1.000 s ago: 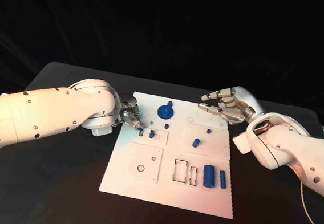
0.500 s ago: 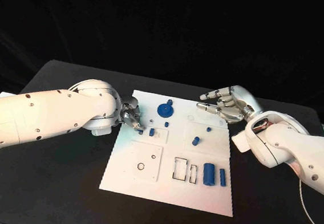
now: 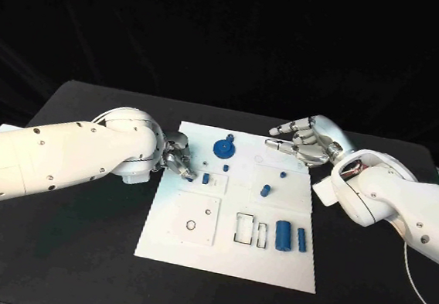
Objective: Assemble the parts on the task board
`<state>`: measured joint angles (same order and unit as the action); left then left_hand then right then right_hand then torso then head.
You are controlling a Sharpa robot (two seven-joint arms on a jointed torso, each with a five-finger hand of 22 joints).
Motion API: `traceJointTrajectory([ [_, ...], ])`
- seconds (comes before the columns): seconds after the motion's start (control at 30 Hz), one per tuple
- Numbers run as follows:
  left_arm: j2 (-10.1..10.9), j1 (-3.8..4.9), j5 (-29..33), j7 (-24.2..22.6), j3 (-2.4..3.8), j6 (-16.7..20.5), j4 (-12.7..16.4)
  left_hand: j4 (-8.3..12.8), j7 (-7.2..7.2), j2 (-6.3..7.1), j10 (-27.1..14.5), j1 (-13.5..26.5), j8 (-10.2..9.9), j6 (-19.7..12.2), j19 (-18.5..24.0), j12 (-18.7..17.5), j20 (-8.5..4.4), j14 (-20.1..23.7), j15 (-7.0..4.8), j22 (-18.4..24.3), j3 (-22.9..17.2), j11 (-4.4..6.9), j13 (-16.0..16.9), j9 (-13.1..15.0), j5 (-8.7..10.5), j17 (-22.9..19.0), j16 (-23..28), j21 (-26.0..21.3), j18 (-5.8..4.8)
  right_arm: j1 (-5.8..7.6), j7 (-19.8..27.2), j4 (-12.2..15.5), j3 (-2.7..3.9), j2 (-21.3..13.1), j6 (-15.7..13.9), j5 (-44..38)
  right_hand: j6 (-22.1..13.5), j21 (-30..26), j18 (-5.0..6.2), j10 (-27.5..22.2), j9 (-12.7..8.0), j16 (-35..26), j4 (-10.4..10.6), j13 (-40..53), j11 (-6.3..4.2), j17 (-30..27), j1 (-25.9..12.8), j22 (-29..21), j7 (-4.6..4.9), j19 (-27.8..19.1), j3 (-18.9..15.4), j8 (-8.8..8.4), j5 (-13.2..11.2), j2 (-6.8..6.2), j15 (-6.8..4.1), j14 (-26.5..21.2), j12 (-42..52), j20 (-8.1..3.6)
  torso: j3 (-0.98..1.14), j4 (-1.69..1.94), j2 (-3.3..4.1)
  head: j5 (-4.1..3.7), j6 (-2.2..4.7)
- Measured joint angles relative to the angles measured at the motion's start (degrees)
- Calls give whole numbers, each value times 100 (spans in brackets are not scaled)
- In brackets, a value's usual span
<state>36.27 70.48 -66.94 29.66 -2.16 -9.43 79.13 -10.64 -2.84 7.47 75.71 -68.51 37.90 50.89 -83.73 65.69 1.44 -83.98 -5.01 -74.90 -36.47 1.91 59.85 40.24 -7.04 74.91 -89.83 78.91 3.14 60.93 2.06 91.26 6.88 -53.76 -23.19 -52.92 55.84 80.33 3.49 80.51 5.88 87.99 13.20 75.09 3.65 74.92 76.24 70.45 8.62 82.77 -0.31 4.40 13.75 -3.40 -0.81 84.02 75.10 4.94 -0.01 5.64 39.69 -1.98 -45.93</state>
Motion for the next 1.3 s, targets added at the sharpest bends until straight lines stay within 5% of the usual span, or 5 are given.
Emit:
traceJointTrajectory([
  [0.67, -67, 9, -7, 19, 11, -64, -61, 1, 29, 4, 3, 32, -1, 52, 0, 38, 0, 0, 0, 0, 0, 3, -15, -27, 23, 0, 0, 0, 0, -6, 4, -9, 0, 13, 6, -1, 0, 0, 0, 0, 4, 0, 0, -4, 0, -1, -24, -17, 0, 0, 0, 0, 22, 24, 0, 0, 0, 0, -2, 25, 7, -23, 2],
  [1.0, -227, 50, 166, 180, 36, -238, -265, 292, 62, -101, 15, 601, -141, 183, 0, -25, 0, 0, 0, 0, -372, -6, -82, -162, 46, 4, 0, 0, 0, -8, 4, -9, 0, 25, 9, -1, 0, 0, 0, 0, 3, 0, 0, -4, 0, -1, -24, -16, 0, 0, 0, 0, 21, 23, 0, 0, 0, 0, 1, 30, 15, -24, 12],
  [1.3, -286, 65, 219, 342, 47, -295, -307, 263, 103, -68, 30, 767, -172, 265, 0, 19, 0, 0, 0, 0, -288, 10, -16, -223, 47, 3, 0, 0, 0, -9, 4, -7, -1, 19, 12, -1, 0, 0, 0, 0, 3, 0, 0, -3, 0, -1, -23, -16, 0, 0, 0, 0, 21, 23, 0, 0, 0, 0, 2, 40, 15, -46, 8],
])
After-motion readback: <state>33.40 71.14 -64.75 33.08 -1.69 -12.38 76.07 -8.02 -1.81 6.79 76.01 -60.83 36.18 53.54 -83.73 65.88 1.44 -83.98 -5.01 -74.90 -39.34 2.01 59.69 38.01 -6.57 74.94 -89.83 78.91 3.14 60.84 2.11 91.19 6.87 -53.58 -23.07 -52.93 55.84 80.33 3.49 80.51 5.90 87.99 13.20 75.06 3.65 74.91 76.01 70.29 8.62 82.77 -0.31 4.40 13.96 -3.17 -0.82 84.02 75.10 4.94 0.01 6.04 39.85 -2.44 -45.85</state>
